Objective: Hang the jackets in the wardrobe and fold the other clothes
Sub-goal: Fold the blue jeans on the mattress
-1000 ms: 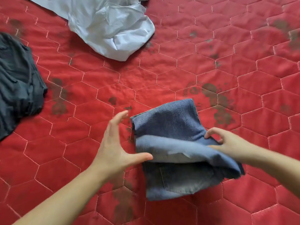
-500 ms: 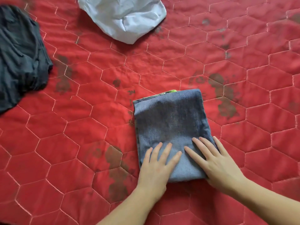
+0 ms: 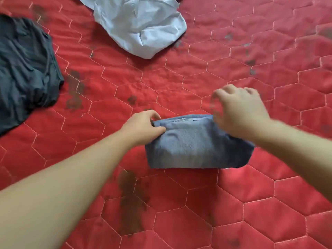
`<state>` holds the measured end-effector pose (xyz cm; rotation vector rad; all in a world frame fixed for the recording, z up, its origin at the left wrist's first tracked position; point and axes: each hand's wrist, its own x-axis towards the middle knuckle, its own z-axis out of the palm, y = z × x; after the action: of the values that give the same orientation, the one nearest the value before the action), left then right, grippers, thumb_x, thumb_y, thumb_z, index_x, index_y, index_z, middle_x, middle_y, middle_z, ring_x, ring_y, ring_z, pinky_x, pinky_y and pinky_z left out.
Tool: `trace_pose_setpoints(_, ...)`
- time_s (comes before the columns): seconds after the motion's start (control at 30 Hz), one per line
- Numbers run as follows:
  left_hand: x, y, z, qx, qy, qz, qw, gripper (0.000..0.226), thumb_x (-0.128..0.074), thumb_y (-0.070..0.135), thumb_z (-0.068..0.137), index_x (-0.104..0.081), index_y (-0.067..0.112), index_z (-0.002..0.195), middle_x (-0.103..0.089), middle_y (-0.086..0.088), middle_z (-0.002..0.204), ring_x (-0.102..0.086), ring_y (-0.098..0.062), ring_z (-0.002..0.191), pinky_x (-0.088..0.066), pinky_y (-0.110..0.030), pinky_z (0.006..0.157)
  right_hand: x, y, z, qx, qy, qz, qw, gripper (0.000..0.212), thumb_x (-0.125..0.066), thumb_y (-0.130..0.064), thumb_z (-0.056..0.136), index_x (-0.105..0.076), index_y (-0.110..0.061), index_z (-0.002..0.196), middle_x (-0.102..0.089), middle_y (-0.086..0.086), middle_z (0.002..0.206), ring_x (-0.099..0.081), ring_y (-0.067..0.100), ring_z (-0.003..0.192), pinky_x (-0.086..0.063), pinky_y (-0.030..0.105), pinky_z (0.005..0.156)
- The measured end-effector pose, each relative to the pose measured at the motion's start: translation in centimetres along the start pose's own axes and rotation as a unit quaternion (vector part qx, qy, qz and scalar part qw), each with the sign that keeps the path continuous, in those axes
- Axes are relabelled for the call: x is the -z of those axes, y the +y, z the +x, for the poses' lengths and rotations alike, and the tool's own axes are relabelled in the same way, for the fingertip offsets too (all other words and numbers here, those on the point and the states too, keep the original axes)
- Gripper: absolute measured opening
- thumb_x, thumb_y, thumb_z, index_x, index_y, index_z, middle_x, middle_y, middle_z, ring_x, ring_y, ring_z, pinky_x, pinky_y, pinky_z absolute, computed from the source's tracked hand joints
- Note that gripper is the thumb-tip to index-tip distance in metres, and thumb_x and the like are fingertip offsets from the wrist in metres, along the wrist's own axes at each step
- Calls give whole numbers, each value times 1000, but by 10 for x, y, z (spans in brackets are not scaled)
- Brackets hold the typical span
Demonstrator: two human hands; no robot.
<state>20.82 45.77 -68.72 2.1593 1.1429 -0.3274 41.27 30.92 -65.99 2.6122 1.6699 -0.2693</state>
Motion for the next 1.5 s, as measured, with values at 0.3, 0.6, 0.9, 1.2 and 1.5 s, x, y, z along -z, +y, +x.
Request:
trace_pose_setpoints(0.3, -88, -4, -19, -79, 92, 132, 984, 60, -14, 56, 93, -30, 41, 149, -30, 4, 158, -23, -26, 147, -13, -56, 118, -86, -24, -40, 31, -9, 28, 999, 56, -31, -51, 94, -45, -28, 143, -42, 5, 151, -39, 29, 138, -22, 58, 111)
trace_pose_setpoints(0.6, -103, -7, 28, -47, 124, 33, 991, 66, -7, 58, 91, -45, 39, 142, -33, 7, 156, -12, -18, 149, -1, -51, 120, -118, -8, 12, 70, 28, 151, 986, 46, -22, -41, 98, -58, -27, 125, -59, -8, 126, -47, 19, 126, -33, 41, 102)
trace_pose_setpoints(0.9, -103, 22, -37, 228, 170, -253, 925, 86, -60, 63, 81, -29, 21, 150, -42, -8, 148, -38, -27, 135, -29, -37, 110, -97, -26, -36, -290, -18, 185, 939, 74, -32, -80, 80, -40, -34, 138, -33, 1, 146, -27, 22, 138, -19, 51, 111)
trace_pose_setpoints(1.2, -85, 9, -38, 329, 25, -296, 896, 105, -68, 78, 61, -43, 8, 136, -53, -11, 135, -50, -29, 127, -39, -39, 108, -85, -6, -73, -431, -74, 463, 771, 73, -68, -69, 68, -54, -22, 122, -65, 3, 118, -59, 24, 110, -44, 36, 92)
trace_pose_setpoints(1.5, -57, -5, -69, 369, -165, -367, 838, 86, -65, 78, 65, -57, 12, 120, -63, -8, 120, -62, -30, 108, -49, -44, 91, -55, -17, -89, -479, -312, 595, 565, 58, -74, -58, 71, -57, -18, 108, -63, 9, 111, -63, 30, 94, -58, 43, 62)
